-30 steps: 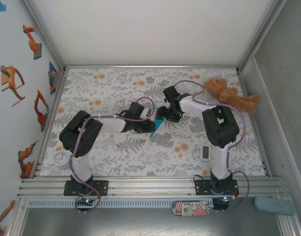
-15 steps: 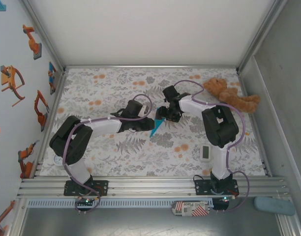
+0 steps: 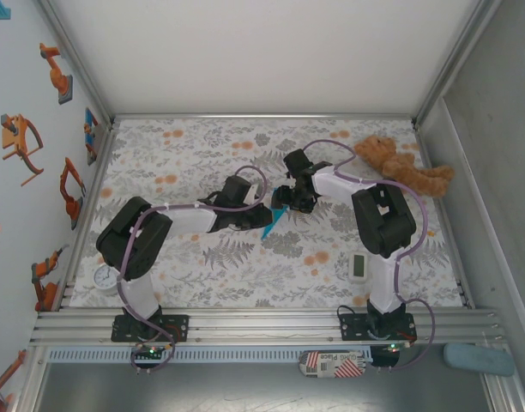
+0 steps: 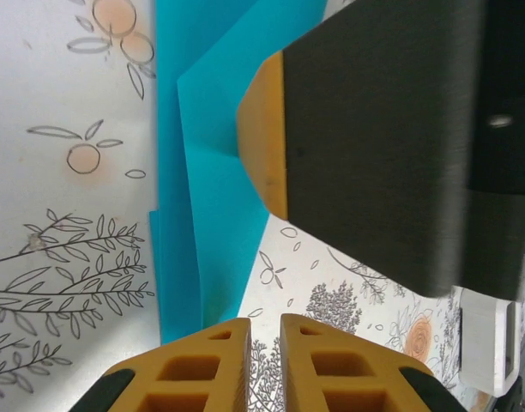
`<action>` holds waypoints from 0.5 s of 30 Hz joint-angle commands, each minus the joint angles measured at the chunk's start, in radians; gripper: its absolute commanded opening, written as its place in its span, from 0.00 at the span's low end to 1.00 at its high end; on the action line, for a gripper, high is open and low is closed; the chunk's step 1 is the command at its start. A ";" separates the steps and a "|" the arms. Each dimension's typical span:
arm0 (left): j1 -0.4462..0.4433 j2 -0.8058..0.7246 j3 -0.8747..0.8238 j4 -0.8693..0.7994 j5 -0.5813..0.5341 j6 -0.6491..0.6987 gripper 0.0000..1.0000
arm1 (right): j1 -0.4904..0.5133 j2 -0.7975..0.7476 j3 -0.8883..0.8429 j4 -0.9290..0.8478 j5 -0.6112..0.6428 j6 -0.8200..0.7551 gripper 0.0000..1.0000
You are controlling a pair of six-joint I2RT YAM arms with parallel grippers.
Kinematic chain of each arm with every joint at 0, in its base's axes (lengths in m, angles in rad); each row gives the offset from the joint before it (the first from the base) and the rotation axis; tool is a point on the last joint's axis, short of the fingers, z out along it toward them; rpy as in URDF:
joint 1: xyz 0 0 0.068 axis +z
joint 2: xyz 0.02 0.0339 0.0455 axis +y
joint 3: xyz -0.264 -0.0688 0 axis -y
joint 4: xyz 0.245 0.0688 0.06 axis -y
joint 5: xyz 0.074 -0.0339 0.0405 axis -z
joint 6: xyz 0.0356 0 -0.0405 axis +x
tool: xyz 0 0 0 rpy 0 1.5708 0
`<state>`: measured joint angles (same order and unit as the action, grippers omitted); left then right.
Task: Fold a paper plane with a square sheet of paper (pick it up from the middle)
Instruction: Fold the wing for the fifth time at the center of the table.
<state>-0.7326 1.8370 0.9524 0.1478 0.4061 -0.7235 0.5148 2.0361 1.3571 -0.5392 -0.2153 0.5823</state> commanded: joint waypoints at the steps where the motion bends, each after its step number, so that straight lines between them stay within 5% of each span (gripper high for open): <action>1: -0.002 0.020 0.033 0.037 0.046 -0.022 0.17 | -0.003 0.211 -0.085 0.062 0.076 -0.023 0.69; 15: -0.001 0.042 0.039 -0.007 0.019 -0.016 0.15 | -0.003 0.219 -0.081 0.053 0.076 -0.021 0.69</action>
<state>-0.7326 1.8626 0.9707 0.1593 0.4271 -0.7319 0.5148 2.0377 1.3594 -0.5430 -0.2153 0.5823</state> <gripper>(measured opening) 0.156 0.689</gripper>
